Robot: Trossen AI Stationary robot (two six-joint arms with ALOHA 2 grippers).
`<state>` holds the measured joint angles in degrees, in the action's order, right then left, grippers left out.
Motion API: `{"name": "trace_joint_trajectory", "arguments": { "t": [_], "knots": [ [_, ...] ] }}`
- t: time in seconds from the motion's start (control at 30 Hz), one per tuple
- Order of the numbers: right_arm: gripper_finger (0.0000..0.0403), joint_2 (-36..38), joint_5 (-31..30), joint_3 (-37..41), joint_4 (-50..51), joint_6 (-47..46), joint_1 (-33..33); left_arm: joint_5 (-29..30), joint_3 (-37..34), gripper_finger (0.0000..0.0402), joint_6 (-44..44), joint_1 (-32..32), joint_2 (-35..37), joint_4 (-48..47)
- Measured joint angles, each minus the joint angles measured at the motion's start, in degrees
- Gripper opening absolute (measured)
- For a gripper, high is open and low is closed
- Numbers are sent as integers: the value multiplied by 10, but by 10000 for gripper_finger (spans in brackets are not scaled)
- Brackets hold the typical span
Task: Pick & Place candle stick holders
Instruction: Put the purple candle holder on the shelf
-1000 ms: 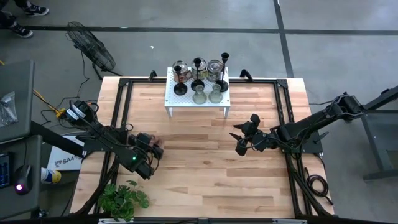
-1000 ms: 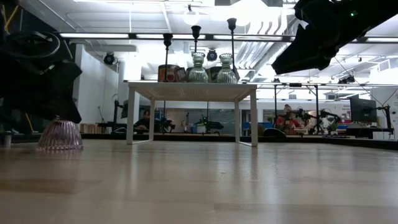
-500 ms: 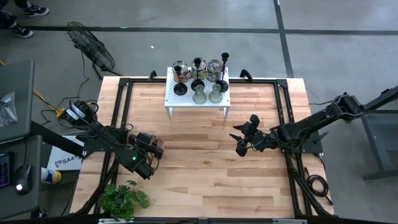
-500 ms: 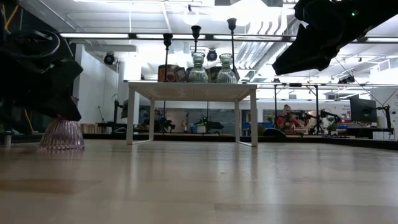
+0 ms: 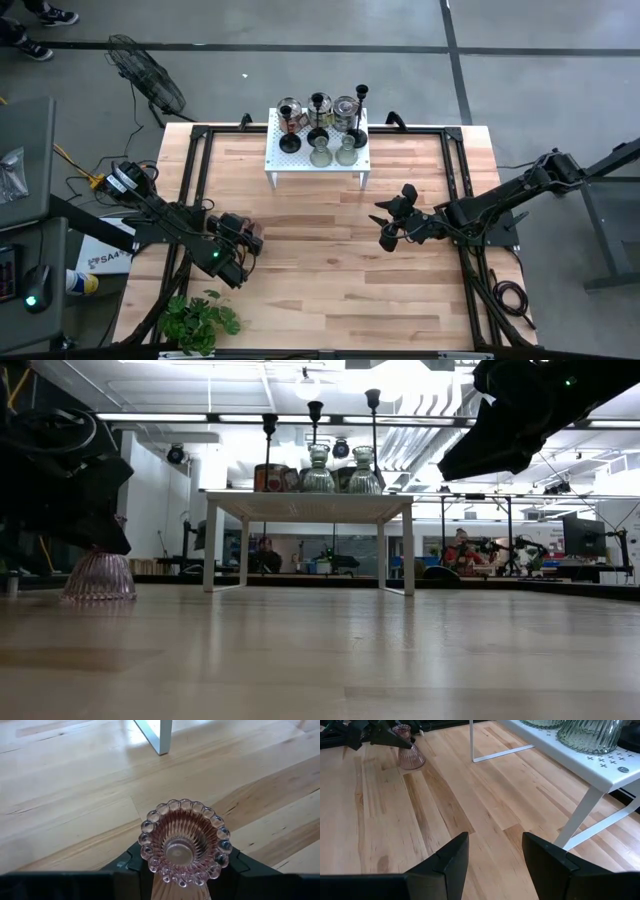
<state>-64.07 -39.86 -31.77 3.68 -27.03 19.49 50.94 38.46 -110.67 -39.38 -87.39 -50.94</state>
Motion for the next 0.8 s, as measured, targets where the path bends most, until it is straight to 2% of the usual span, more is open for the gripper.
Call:
{"name": "trace_joint_trajectory", "arguments": {
  "t": [0.3,0.43,0.8],
  "knots": [
    [176,0,0,0,0,-1,0,3,9,124,4,0,0,1],
    [176,0,0,0,0,-2,0,23,24,124,10,0,0,-7],
    [176,0,0,0,0,-2,0,78,115,124,12,0,3,-137]
  ]
}}
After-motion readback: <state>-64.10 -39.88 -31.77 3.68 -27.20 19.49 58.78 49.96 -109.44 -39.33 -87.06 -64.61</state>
